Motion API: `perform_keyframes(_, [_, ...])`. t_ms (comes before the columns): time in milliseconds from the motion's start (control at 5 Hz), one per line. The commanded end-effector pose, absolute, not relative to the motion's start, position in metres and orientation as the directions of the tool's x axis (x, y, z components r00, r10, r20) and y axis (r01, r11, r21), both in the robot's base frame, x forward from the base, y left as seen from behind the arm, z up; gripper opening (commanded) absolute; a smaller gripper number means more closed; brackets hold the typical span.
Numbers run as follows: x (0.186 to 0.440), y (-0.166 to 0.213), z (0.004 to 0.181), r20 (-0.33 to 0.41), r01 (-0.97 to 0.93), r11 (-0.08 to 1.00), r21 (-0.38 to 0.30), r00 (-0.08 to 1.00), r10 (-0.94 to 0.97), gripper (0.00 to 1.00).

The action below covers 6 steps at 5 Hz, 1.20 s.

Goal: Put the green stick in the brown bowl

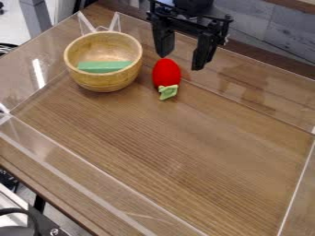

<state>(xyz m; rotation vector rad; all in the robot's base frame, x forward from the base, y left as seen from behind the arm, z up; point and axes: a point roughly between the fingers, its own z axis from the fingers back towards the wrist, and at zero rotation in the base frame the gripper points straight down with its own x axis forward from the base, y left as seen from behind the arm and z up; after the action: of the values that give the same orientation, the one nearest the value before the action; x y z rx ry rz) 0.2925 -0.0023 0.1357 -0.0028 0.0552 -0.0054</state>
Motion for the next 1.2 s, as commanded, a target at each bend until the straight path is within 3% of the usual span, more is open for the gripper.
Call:
perform_keyframes(0, [0.297,0.011,0.129,-0.058,0.015,1.000,-0.004,0.998,-0.015,1.00])
perform_keyframes(400, [0.308,-0.006,0.164,-0.041,-0.075,0.997,-0.020,0.996,0.074,1.00])
perform_keyframes(800, [0.308,0.010,0.131,-0.085,-0.058,0.998,0.025,0.995,0.060,1.00])
perform_keyframes(1000, [0.303,0.013,0.144,-0.068,-0.095,0.995,0.004,0.993,0.095,1.00])
